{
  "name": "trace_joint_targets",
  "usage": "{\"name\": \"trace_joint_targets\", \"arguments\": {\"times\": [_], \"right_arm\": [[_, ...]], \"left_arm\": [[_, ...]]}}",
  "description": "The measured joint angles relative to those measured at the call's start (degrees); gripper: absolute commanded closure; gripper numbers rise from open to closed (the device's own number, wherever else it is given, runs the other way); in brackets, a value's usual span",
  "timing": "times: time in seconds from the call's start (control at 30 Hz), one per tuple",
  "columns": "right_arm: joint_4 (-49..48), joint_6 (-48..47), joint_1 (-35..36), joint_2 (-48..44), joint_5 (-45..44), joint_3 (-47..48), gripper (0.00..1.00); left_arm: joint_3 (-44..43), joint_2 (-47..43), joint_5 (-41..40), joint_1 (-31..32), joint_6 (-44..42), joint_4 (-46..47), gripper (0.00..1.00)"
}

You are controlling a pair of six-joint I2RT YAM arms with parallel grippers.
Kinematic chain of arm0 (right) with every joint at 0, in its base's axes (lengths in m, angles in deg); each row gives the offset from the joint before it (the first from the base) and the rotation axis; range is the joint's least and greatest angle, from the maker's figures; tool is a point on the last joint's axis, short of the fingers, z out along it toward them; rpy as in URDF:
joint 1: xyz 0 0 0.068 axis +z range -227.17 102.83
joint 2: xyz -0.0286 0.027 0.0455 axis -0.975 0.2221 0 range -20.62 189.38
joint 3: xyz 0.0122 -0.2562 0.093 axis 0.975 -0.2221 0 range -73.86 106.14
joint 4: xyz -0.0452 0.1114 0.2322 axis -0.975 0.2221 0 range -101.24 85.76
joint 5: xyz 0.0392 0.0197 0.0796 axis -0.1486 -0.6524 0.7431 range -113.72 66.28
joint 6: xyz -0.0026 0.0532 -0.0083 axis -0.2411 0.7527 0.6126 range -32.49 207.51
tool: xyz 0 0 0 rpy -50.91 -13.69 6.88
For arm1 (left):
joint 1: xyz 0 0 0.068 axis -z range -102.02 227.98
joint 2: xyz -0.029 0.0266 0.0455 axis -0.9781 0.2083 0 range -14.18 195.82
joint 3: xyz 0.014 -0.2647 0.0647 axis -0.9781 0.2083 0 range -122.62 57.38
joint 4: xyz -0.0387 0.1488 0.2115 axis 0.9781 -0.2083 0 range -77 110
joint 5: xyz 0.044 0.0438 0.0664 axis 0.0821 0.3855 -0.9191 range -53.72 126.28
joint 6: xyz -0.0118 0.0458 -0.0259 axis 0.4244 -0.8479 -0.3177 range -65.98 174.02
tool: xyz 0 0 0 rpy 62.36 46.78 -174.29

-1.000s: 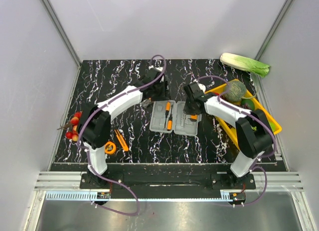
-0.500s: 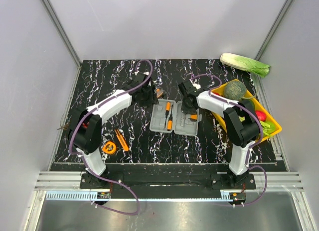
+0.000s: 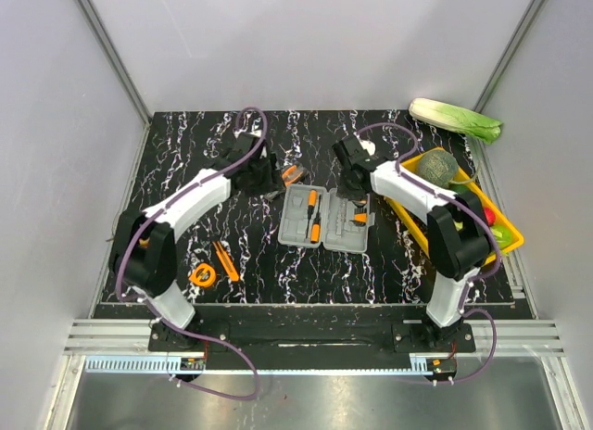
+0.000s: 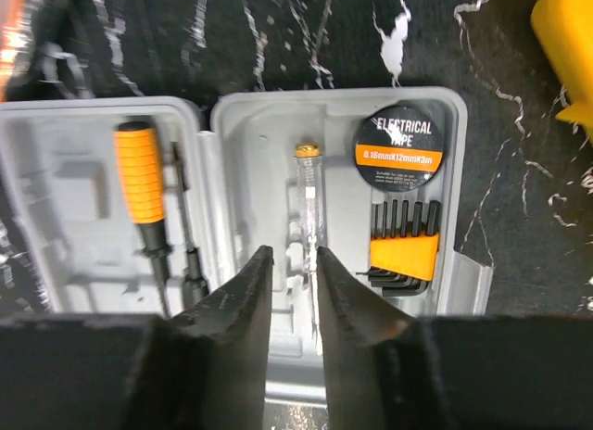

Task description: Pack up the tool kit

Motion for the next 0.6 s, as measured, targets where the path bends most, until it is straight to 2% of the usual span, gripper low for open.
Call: {"name": "trace_joint_targets", "arguments": {"times": [0.13,0.2,0.37,0.6], "right_arm": [[-0.26,-1.2,-0.02,-4.66,0.92,1.03,0.55],[-0.61,-2.16,-0.02,-6.47,2.69,1.03,0.54],[-2.4,-4.31,0.04,-7.72,7.41,0.59,0.69],[-1.81,-2.32,0.15,-6.64,9.29,-3.89,0.9]], "left_arm": [[4.48,-6.47,-0.28,-2.73,-0.42,-1.16,0.25],[7.76,-10.45,-0.83,-4.42,-0.55,-2.01,0.23],[15.82,-19.17,-3.13,-8.52,-0.85,-5.7,0.21],[23.28,-25.07,-4.33,-12.39,-0.55,-9.2,0.2]]}}
